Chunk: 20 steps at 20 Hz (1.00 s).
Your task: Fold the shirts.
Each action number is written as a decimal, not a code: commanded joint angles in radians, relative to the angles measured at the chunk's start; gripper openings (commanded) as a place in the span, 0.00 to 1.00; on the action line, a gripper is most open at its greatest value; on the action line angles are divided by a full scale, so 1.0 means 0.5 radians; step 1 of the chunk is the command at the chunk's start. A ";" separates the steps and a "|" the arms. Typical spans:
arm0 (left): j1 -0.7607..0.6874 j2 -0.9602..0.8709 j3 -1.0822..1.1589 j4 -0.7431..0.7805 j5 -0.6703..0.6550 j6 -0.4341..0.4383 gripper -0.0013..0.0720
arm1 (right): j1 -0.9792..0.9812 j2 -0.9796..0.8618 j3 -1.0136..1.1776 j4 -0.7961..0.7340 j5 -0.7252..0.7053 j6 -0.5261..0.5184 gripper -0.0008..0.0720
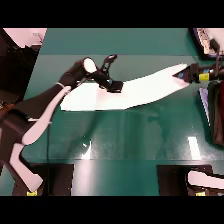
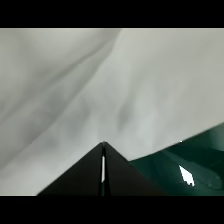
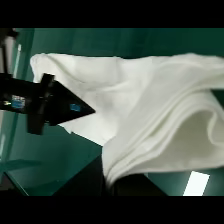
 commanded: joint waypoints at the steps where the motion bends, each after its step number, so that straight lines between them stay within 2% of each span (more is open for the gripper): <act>1: -0.047 -0.263 0.214 -0.132 0.006 -0.028 0.05 | 0.156 0.068 0.251 0.008 0.078 0.171 0.04; 4: -0.043 -0.278 0.215 -0.144 0.108 -0.026 0.05 | 0.285 0.068 0.332 0.007 0.072 0.205 0.04; 10: -0.037 -0.279 0.216 0.000 0.124 -0.018 0.05 | 0.450 0.067 0.381 0.009 0.026 0.226 0.04; 14: 0.033 -0.224 0.219 0.019 -0.010 -0.006 0.05 | 0.521 0.063 0.381 0.013 -0.057 0.224 0.04; 17: 0.134 -0.079 0.229 -0.021 -0.110 0.163 0.05 | 0.581 0.063 0.381 0.013 -0.126 0.223 0.04; 20: 0.311 0.165 0.229 -0.022 -0.217 0.202 0.05 | 0.671 0.035 0.394 0.012 -0.217 0.214 0.04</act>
